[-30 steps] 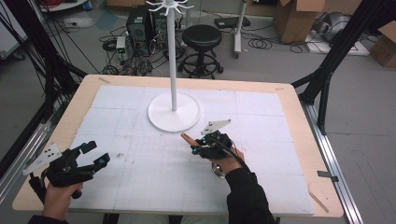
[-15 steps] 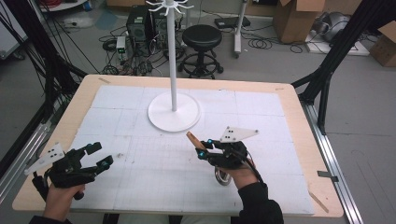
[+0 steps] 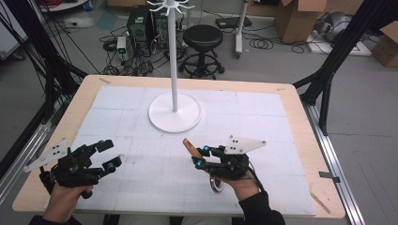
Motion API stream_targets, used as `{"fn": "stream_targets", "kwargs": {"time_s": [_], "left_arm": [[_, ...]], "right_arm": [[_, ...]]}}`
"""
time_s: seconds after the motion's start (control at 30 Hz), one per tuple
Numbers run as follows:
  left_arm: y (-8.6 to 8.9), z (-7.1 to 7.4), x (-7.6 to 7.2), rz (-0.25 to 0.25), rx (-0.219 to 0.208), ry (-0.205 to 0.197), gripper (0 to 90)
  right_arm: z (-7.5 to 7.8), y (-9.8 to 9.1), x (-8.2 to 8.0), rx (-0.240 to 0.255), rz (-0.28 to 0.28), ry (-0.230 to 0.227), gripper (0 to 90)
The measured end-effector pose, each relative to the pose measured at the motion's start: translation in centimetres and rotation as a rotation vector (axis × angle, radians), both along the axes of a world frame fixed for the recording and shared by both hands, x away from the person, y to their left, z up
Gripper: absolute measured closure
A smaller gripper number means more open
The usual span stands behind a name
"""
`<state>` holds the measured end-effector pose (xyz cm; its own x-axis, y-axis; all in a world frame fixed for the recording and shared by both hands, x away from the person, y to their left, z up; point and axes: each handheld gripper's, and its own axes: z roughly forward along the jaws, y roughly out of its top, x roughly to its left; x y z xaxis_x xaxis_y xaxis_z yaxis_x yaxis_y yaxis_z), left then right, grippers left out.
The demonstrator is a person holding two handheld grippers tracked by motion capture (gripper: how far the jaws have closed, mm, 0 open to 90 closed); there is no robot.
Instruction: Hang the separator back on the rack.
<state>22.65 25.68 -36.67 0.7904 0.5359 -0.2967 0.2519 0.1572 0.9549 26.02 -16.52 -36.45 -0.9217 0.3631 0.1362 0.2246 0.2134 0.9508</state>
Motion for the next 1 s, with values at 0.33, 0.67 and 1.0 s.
{"fn": "stream_targets", "kwargs": {"time_s": [0.33,0.67,1.0], "left_arm": [[-4.2,2.3,0.9,-0.196,-0.017,-0.008,24.2],[-7.5,4.4,1.8,-0.337,-0.06,-0.015,26.0],[-10.2,5.4,2.6,-0.431,-0.025,-0.03,27.2]], "right_arm": [[0.7,1.2,-1.0,0.064,0.07,-0.026,66.7],[1.2,1.1,-1.4,0.134,0.102,-0.034,66.7],[1.5,1.9,-1.9,0.181,0.172,-0.041,66.6]]}}
